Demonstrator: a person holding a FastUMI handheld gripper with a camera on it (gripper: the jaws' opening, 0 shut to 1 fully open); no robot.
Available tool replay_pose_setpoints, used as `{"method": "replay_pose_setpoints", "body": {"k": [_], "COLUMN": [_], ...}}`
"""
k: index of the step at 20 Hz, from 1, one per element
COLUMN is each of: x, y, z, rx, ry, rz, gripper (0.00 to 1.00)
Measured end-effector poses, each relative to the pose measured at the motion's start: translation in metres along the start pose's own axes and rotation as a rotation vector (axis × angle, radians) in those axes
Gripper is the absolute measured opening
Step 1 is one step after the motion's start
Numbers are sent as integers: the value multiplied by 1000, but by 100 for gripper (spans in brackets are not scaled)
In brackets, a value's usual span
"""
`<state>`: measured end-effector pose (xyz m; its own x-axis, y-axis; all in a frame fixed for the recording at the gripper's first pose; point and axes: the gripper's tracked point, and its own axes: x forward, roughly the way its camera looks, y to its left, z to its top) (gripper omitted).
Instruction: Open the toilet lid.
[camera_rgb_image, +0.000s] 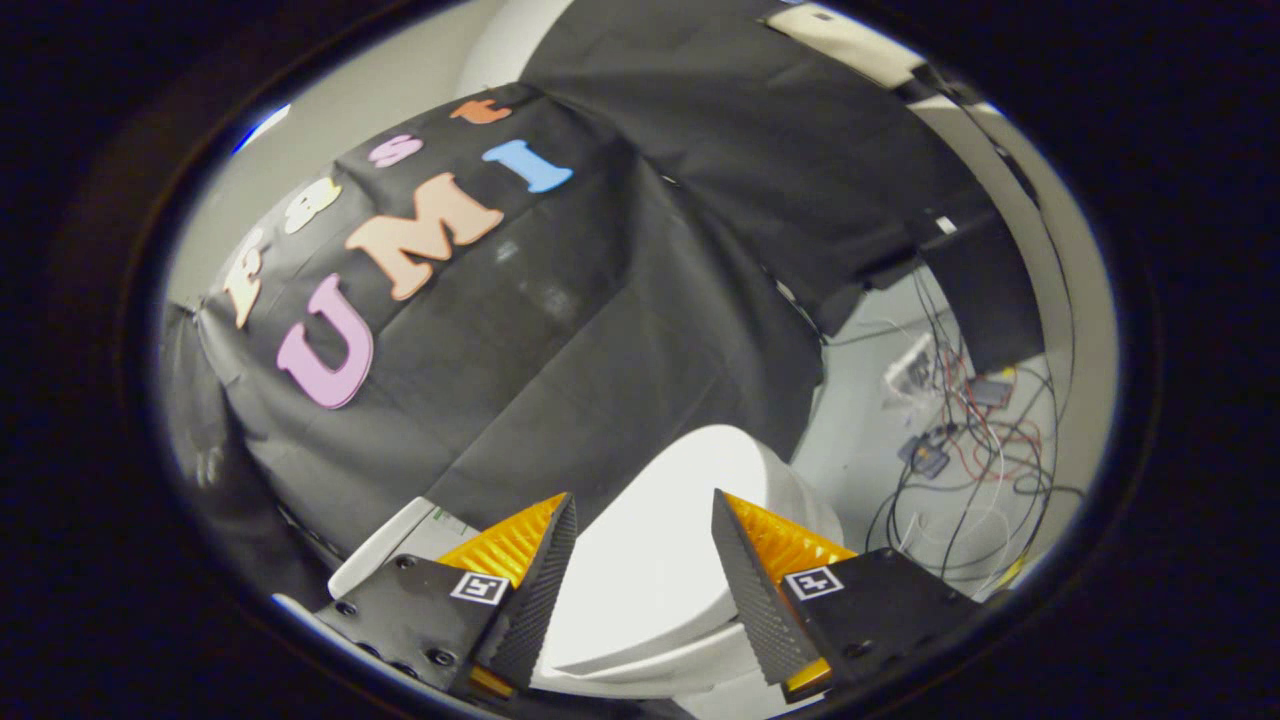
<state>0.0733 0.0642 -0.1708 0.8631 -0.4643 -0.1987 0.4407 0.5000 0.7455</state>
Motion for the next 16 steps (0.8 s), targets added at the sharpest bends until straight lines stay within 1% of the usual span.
{"method": "replay_pose_setpoints", "body": {"k": [5,6,8,10,13,16], "x": [-15,-19,-19,-23,-15,-14], "y": [-37,-41,-54,-61,-68,-74], "z": [-32,-41,-64,-77,-91,-102], "rx": [173,197,223,255,319,403], "ry": [-4,15,48,74,96,94], "rz": [-88,-92,-131,-144,-180,-180], "gripper": [85,85,85,85,85,85]}}
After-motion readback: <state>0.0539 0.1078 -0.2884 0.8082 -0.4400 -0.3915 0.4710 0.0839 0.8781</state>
